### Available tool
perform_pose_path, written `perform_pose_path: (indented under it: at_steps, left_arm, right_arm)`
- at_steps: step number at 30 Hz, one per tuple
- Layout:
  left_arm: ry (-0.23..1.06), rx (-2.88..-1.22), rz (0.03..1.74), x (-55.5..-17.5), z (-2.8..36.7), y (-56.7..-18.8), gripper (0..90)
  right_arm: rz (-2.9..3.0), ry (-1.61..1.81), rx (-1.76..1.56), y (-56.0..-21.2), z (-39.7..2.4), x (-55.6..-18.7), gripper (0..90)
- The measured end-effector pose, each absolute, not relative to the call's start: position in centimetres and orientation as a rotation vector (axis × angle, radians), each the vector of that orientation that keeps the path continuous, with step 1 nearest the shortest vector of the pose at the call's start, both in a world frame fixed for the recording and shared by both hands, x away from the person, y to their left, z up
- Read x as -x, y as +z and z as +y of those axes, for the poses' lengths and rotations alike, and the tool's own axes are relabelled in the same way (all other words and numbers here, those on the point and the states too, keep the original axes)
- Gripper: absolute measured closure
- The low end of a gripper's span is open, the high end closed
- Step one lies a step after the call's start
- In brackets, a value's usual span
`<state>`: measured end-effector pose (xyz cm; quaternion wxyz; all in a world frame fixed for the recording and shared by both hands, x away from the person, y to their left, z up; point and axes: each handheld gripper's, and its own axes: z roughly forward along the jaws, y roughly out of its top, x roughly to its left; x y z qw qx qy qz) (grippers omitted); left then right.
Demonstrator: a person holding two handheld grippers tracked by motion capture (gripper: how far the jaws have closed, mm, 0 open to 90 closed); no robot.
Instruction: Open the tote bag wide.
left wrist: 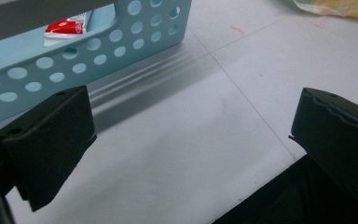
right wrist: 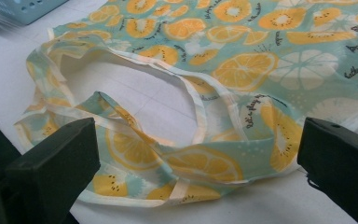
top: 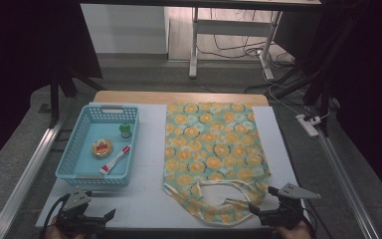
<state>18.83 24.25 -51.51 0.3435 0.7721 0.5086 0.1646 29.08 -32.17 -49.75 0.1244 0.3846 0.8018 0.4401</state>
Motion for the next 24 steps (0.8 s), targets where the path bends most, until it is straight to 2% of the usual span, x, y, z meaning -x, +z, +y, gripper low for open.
perform_pose_path:
  at_steps: [24]
  left_arm:
    - [0.403,-2.022,1.309,-18.88,24.19,-51.59,0.0]
  right_arm:
    - [2.370,1.267,-1.104,-49.75,-31.90,-29.23,0.0]
